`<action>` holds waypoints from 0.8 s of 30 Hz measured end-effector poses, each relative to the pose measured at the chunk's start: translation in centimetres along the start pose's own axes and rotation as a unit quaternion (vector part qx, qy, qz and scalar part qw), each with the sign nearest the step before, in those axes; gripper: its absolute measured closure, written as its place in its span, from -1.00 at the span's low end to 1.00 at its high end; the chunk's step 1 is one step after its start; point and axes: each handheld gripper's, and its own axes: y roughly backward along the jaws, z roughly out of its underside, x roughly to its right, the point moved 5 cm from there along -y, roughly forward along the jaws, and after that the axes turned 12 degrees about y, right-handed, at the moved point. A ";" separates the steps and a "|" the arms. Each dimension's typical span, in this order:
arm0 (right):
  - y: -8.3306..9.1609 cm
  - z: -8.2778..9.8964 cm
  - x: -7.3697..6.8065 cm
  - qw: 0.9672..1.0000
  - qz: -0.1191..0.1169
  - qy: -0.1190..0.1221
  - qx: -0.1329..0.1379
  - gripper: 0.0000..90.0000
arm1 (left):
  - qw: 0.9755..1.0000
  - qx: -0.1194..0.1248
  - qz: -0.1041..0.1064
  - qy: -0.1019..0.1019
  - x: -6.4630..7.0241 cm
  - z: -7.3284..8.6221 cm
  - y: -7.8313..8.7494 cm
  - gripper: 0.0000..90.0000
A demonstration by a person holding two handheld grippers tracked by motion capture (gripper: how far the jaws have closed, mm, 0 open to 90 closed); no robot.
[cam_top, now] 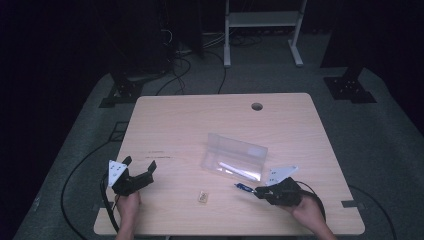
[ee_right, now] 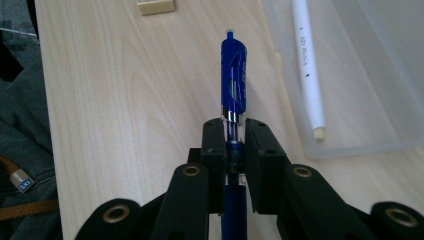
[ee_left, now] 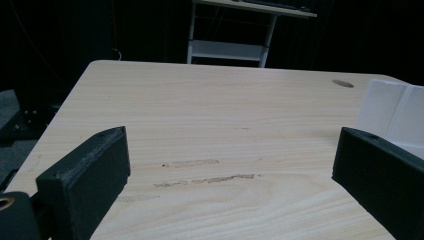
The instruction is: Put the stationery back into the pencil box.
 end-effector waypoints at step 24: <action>-1.2 -3.3 3.5 1.000 0.010 -0.007 -0.011 0.76 | 1.000 -0.002 0.001 0.000 0.0 0.0 -0.1 -0.98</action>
